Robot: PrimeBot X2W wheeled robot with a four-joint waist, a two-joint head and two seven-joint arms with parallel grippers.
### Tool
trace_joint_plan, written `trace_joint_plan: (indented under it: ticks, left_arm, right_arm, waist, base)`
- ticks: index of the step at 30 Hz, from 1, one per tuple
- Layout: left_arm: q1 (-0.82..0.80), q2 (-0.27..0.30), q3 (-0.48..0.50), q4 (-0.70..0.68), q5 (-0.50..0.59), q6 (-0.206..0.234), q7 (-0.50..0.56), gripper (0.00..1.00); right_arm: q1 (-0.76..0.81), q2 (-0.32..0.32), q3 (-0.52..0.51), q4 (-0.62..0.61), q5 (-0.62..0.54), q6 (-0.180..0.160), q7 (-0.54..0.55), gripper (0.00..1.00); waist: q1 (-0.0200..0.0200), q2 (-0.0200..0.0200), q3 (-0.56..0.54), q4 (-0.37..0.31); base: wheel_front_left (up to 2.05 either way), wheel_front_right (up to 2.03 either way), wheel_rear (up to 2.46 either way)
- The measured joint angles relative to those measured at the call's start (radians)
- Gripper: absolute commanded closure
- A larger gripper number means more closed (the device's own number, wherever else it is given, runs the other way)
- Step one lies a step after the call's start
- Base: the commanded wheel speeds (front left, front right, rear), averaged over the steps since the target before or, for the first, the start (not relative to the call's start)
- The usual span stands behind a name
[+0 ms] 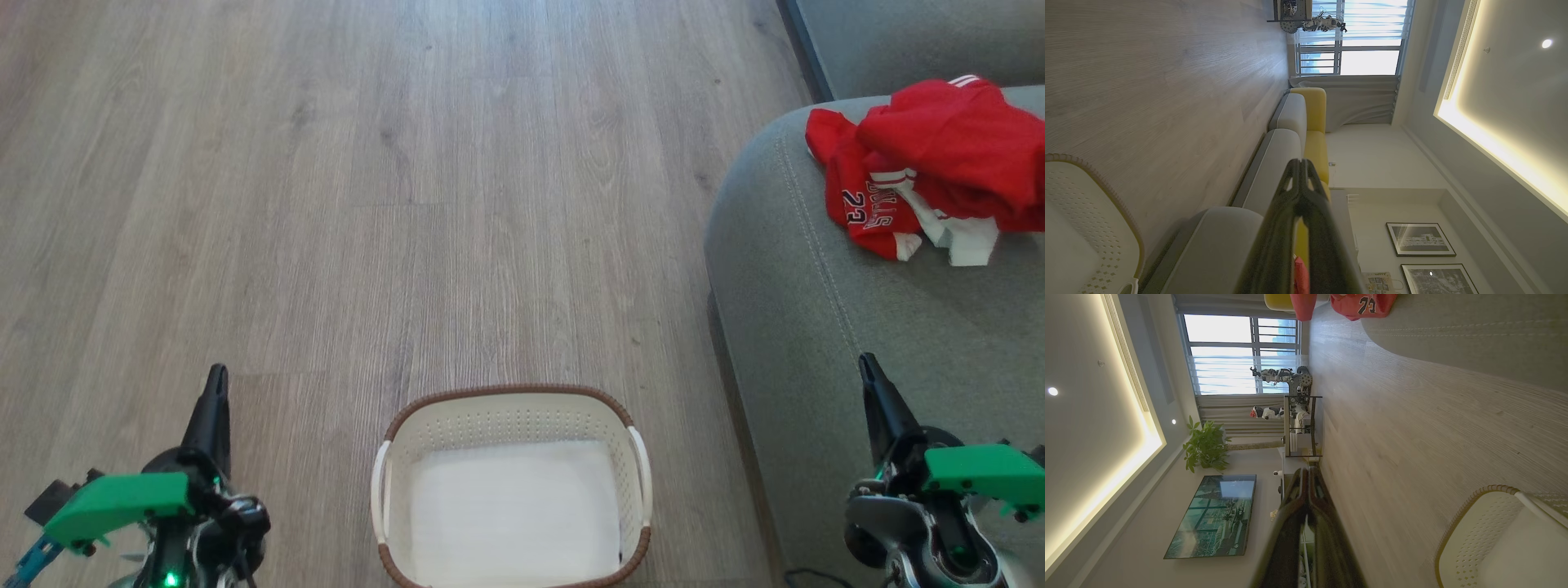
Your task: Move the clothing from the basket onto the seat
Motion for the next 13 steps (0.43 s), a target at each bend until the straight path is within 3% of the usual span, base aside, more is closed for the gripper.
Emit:
trace_joint_plan:
  ticks: [13]
  left_arm:
    - [0.0,0.0,0.0,0.0,0.0,0.0,0.0,1.0]
  right_arm:
    - [0.0,0.0,0.0,0.0,0.0,0.0,0.0,1.0]
  waist:
    - [0.0,0.0,0.0,0.0]
  base:
    - [0.0,0.0,0.0]
